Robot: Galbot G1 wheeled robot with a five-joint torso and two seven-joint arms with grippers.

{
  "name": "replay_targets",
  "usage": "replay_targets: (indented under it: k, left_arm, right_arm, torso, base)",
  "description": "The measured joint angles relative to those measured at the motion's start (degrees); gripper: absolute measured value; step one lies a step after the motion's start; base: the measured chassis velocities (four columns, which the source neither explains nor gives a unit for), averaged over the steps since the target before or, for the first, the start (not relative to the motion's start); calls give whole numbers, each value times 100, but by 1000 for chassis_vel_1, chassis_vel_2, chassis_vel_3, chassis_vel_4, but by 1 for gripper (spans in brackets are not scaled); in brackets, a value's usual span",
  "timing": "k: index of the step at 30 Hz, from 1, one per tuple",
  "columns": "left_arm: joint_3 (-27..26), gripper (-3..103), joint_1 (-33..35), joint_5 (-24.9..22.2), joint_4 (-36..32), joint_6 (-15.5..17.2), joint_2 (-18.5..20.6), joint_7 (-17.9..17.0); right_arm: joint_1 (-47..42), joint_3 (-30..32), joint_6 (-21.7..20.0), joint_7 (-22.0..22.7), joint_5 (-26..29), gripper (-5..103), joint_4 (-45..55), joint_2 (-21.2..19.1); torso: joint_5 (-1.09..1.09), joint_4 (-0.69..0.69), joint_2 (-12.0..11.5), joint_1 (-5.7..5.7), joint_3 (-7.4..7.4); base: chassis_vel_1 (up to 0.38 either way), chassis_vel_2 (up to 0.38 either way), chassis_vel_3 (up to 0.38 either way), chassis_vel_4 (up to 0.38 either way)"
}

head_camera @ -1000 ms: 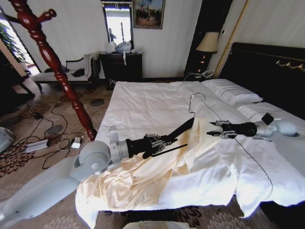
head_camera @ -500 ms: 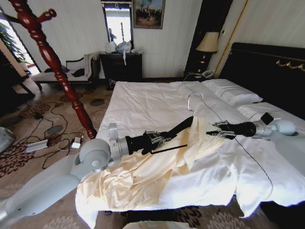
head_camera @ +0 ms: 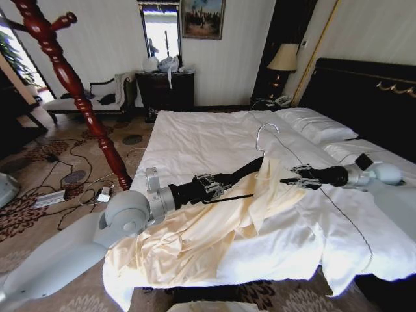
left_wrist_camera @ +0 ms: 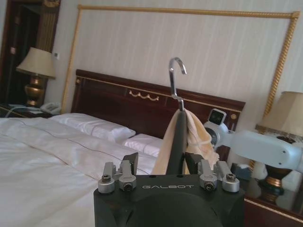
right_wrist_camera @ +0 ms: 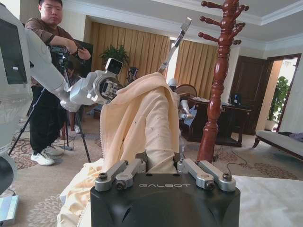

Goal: Pick up the clothes from the bed and hang them on the clothes hanger.

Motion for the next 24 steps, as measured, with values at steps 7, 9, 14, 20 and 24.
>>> replay_targets:
  k: [7, 9, 14, 20, 24]
  left_arm:
    - [-1031, 86, 547, -74, -70, -154, -123, -192]
    - [-1460, 92, 778, -131, -115, -307, -207, -367]
    - [-2230, 100, 1151, -271, 74, -420, -380, -1366]
    - [-1970, 100, 1809, -230, 490, 334, -320, -3482]
    - [-1705, 100, 2541, -118, 489, 603, -509, -4187]
  right_arm:
    - [-36, 75, 96, -1, -170, 23, -59, 58]
    - [-51, 102, 126, -1, -262, 23, -64, 74]
    - [-87, 177, 251, 0, -483, 23, 10, 85]
    - [-79, 262, 361, 0, -590, 23, 303, 3]
    - [20, 260, 357, 1, -519, 23, 366, -23]
  torso:
    - [0, 0, 0, 0, 0]
    - [0, 0, 0, 0, 0]
    - [0, 2, 0, -1, 0]
    - [0, -1, 0, 0, 0]
    - [-2, 1, 0, 0, 0]
  base:
    - [0, 0, 0, 0]
    - [0, 0, 0, 0]
    - [0, 0, 0, 0]
    - [0, 0, 0, 0]
    - [0, 0, 0, 0]
